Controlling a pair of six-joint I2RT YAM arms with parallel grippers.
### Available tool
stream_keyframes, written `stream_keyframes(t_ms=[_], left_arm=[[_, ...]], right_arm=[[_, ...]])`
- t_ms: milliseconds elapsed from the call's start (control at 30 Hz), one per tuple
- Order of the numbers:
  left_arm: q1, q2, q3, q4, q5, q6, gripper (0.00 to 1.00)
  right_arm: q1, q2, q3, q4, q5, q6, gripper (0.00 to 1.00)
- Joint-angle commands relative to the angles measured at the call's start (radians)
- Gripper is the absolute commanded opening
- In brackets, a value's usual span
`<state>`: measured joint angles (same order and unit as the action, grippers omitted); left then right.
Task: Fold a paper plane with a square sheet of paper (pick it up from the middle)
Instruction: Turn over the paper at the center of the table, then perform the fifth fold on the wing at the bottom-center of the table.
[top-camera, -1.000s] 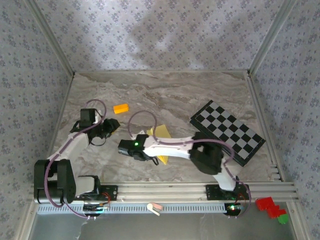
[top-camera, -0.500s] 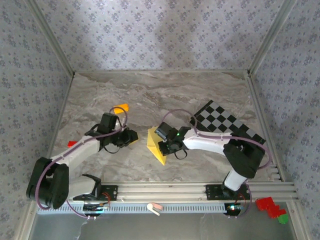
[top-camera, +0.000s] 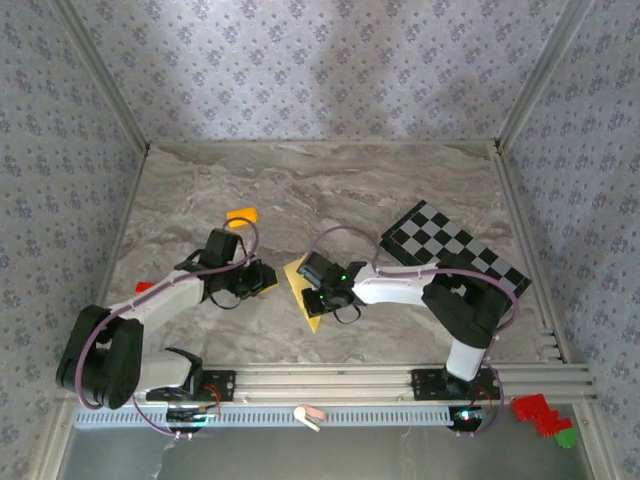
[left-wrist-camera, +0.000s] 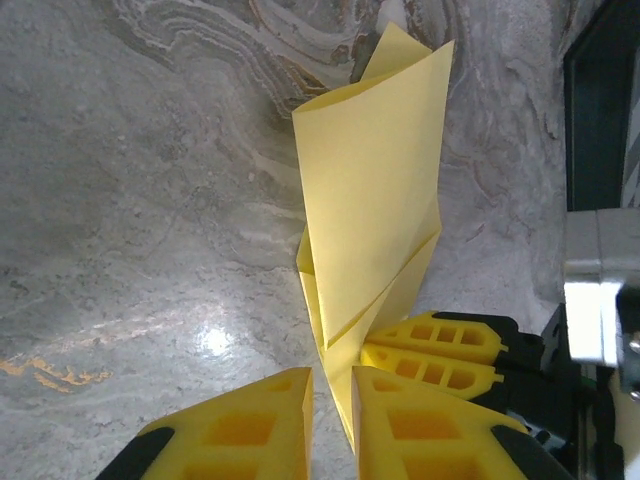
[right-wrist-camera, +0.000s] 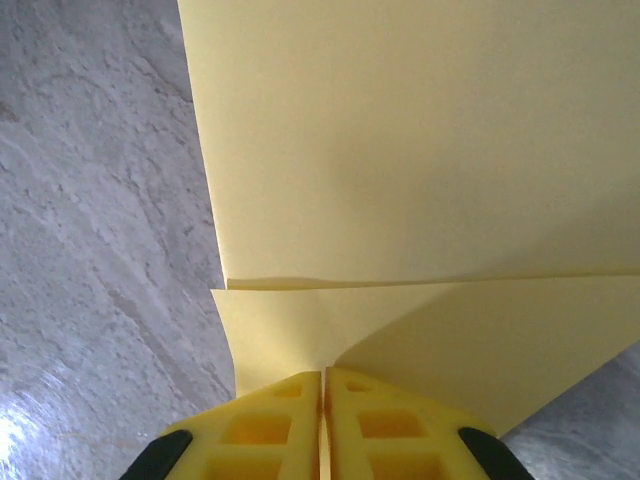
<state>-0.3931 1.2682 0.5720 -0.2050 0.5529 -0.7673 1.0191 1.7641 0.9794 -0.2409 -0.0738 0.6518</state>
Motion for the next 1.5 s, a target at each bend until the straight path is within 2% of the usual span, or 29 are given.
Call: stream_keyframes(t_ms=[0, 100, 200, 300, 433, 767, 900, 1033, 1200, 1333, 1467], left_arm=[[-0.003, 0.019, -0.008, 0.025, 0.022, 0.024, 0.17], [-0.009, 0.020, -0.020, 0.073, 0.056, -0.003, 0.16], [-0.043, 0.038, -0.028, 0.143, 0.095, -0.046, 0.14], [-0.062, 0.083, -0.032, 0.211, 0.122, -0.086, 0.09], [-0.070, 0.156, -0.008, 0.254, 0.139, -0.097, 0.05], [-0.103, 0.338, 0.067, 0.309, 0.145, -0.090, 0.04], [-0.101, 0.398, 0.092, 0.275, 0.113, -0.045, 0.03], [-0.092, 0.453, 0.112, 0.257, 0.129, 0.001, 0.03], [-0.092, 0.523, 0.169, 0.185, 0.154, 0.109, 0.02], [-0.093, 0.549, 0.212, 0.141, 0.180, 0.196, 0.02], [-0.092, 0.557, 0.247, 0.078, 0.159, 0.259, 0.03]], right_arm=[[0.021, 0.043, 0.011, -0.020, 0.047, 0.077, 0.11], [0.041, 0.044, -0.003, 0.004, 0.090, 0.171, 0.10], [0.050, 0.030, -0.047, 0.101, 0.115, 0.277, 0.10], [0.049, 0.020, -0.054, 0.128, 0.139, 0.319, 0.09], [0.028, 0.006, -0.106, 0.226, 0.112, 0.365, 0.09], [0.018, -0.022, -0.144, 0.299, 0.094, 0.385, 0.09], [0.012, -0.095, -0.180, 0.298, 0.103, 0.363, 0.11], [-0.004, -0.192, -0.206, 0.227, 0.108, 0.317, 0.14], [-0.084, -0.280, -0.244, 0.172, 0.027, 0.254, 0.22], [-0.207, -0.291, -0.263, 0.184, -0.104, 0.192, 0.30], [-0.275, -0.275, -0.254, 0.189, -0.184, 0.156, 0.37]])
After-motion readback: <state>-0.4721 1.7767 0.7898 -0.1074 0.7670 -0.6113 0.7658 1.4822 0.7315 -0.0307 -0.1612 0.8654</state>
